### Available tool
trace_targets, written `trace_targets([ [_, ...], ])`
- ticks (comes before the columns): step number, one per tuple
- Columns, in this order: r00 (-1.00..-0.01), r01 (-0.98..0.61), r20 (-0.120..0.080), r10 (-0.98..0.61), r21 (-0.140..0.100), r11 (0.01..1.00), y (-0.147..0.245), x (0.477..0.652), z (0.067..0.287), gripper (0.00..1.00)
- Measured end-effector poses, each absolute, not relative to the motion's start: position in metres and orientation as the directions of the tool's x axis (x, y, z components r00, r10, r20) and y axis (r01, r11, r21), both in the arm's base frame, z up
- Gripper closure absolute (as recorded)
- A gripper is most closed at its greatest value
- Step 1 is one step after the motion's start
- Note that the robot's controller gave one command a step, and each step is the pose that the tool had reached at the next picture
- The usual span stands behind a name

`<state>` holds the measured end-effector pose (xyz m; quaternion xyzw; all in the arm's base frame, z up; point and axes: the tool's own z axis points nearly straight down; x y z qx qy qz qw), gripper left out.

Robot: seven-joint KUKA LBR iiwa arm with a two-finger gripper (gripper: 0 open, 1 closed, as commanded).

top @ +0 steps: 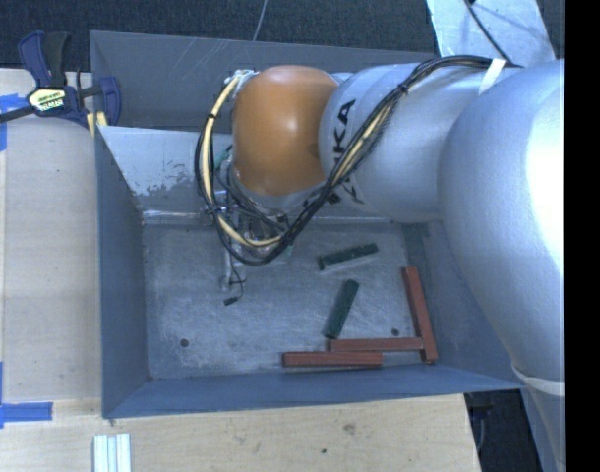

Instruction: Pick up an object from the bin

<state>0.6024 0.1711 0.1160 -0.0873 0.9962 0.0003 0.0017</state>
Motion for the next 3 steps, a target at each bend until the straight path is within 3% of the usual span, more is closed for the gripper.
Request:
trace_targets([
  [1,-0.969,-0.247,-0.005,-0.247,0.0,0.969,0.126,0.583,0.088,0.0],
  [2,-0.891,-0.455,-0.003,-0.455,0.0,0.891,0.049,0.61,0.104,0.0],
  [3,-0.881,-0.473,-0.004,-0.473,-0.005,0.881,0.013,0.61,0.113,0.0],
])
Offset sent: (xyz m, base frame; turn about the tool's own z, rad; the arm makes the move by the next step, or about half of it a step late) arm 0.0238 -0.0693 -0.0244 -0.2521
